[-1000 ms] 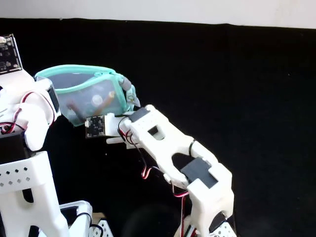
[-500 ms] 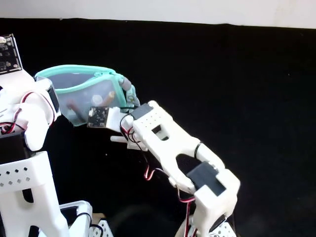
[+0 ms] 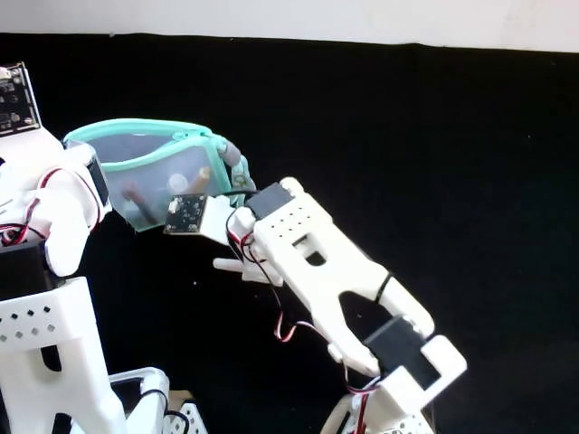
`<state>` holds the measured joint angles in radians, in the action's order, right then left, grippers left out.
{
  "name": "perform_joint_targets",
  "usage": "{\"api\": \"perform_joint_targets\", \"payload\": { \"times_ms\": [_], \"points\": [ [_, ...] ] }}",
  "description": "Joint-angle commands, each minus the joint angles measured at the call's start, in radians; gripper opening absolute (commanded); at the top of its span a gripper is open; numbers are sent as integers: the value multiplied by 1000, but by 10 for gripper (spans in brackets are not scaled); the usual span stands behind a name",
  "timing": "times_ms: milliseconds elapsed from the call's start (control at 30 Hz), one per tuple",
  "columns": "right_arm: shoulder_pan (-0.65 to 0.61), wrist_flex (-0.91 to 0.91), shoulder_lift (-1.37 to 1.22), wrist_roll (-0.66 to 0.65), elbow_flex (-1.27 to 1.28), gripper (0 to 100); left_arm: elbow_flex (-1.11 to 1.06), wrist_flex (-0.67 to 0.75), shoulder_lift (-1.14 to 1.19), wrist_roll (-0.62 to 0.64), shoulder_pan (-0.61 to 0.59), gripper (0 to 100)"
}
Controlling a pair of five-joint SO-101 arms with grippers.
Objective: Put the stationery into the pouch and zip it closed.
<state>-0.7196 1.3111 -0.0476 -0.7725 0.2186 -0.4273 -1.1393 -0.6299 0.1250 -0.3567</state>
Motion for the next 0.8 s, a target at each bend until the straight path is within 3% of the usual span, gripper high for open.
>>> {"api": "perform_joint_targets", "payload": {
  "times_ms": [0,167,300,767],
  "points": [
    [18,44,91,37,13,7,-16,-18,79,-5,7,7],
    [24,47,223,41,151,7,-16,-18,79,-5,7,7],
    [25,45,328,121,222,7,-16,-18,79,-5,7,7],
    [27,45,499,387,42,7,-18,-18,79,-5,12,7]
  ]
}}
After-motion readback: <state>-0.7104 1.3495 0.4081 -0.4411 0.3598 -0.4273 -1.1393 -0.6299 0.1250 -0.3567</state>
